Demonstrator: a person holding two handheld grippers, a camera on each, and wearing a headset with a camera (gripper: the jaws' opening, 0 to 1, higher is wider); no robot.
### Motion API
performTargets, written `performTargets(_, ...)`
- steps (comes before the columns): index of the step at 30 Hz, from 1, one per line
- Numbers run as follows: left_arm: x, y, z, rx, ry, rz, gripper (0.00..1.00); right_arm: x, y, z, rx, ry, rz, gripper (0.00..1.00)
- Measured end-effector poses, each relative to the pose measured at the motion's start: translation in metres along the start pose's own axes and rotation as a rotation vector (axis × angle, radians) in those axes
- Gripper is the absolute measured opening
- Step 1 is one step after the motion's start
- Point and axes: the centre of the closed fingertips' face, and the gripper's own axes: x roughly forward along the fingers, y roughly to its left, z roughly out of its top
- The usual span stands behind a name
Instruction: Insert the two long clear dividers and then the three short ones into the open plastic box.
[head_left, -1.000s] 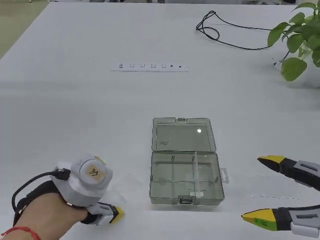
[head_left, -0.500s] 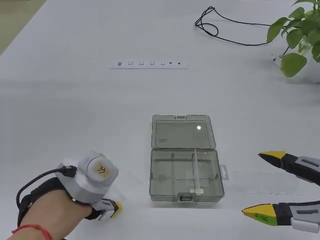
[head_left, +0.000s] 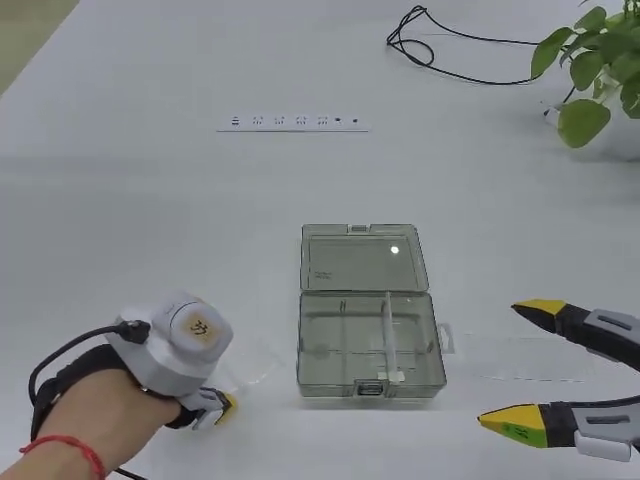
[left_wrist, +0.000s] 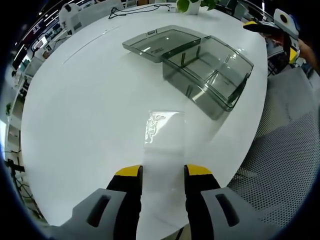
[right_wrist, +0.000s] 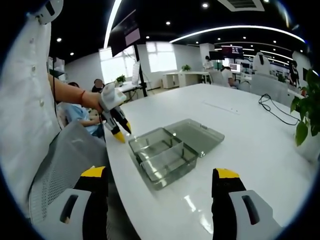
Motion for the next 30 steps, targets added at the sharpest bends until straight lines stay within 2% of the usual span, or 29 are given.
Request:
performTargets(2,-0.001,-0.003,0.001,-0.021,-0.007,-0.020,0.31,0.000,0.000,0.000,0.003,0.002,-0.002,0.86)
performTargets(5,-0.001,-0.003,0.001,-0.012,-0.008,-0.021,0.31,-0.001,0.000,0.000,0.001,0.004,-0.004,0.86)
performTargets(18,-0.005,-0.005,0.002,-0.100,-0.050,-0.052,0.30,0.000,0.000,0.004,-0.012,0.014,0.000,0.86)
performTargets(30,-0.022,-0.007,0.011,-0.246,-0.167,-0.099,0.30,0.006,0.004,0.012,-0.029,0.017,0.012,0.85)
